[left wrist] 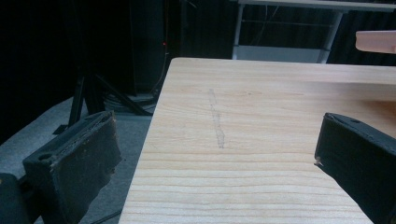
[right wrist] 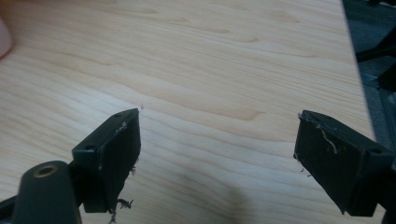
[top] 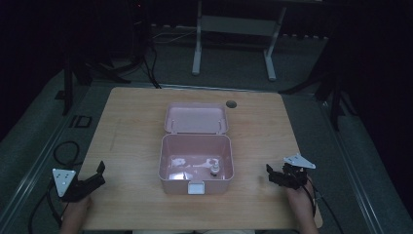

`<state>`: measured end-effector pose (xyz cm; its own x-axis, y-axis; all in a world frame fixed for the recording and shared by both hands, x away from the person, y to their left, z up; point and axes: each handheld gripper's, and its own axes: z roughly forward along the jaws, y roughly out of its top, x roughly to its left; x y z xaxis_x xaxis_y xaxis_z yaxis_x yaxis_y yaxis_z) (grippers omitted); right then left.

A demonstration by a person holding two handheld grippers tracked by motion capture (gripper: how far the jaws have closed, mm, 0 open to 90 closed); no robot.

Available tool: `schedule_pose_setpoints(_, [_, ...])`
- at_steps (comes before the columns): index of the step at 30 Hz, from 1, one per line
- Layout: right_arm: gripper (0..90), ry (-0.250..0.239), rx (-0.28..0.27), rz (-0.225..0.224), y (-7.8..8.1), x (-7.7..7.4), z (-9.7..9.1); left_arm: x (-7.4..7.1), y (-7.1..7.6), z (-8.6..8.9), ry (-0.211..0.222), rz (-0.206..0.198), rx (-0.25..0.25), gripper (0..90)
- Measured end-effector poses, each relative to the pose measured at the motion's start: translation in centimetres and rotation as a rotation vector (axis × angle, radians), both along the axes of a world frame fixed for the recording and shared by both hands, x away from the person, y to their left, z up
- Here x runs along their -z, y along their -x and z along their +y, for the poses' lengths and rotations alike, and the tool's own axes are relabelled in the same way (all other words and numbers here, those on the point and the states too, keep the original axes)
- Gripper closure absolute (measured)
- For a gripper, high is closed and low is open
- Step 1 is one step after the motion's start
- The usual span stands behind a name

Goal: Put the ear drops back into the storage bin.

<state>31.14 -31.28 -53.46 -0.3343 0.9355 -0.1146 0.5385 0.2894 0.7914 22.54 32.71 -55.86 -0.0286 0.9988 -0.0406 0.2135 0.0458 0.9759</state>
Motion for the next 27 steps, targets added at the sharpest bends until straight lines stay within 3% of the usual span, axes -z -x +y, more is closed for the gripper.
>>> schedule_pose_setpoints(10, [14.2, -0.067, 0.128, -0.084, 0.8, 0.2, -2.3, 0.0, 0.0, 0.0, -0.002, -0.001, 0.004, 0.3])
schedule_pose_setpoints(21, [14.2, -0.079, 0.170, -0.145, 1.6, 0.4, -2.8, 0.0, 0.0, 0.1, 0.010, -0.003, 0.001, 0.3])
schedule_pose_setpoints(27, [14.2, -0.081, 0.165, -0.150, 1.9, 0.6, -2.6, 0.0, 0.0, 0.2, 0.012, -0.002, 0.003, 0.3])
